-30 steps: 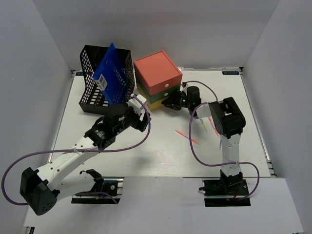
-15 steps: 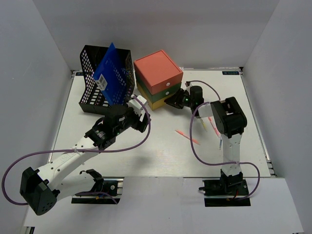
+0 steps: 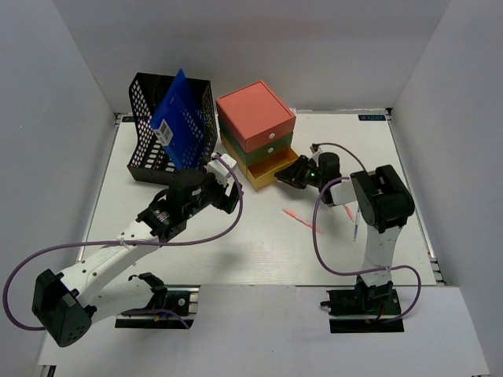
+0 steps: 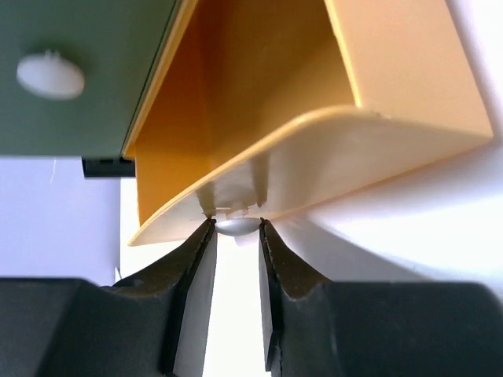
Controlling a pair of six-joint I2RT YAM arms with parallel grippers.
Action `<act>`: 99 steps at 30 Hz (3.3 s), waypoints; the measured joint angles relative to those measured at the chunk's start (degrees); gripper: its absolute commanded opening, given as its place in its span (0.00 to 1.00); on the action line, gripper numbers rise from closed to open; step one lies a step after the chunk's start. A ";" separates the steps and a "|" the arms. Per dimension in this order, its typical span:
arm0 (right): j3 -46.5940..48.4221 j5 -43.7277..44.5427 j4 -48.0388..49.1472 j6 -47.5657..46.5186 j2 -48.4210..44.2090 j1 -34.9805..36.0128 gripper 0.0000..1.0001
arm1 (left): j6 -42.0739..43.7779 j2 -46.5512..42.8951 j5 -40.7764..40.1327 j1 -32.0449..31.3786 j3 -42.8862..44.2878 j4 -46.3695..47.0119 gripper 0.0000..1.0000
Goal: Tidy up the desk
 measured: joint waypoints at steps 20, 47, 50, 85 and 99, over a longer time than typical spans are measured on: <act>-3.87 -8.04 -15.23 -18.82 -16.09 -2.89 0.54 | -0.09 0.37 3.21 0.02 -0.22 0.07 0.86; -3.17 16.70 -66.75 -79.52 -33.68 12.55 0.62 | -0.68 0.37 4.87 0.04 -0.59 0.85 0.72; -3.17 18.58 -66.73 -80.00 -31.91 13.88 0.61 | -0.66 0.39 4.68 0.04 -0.59 0.85 0.72; 3.04 23.37 -75.03 -91.14 -30.45 15.43 0.00 | -0.42 0.42 4.22 0.04 -0.61 0.83 0.73; 16.59 33.79 -60.26 -119.99 -26.08 19.39 0.01 | 0.46 0.44 3.78 0.04 -0.94 0.85 0.73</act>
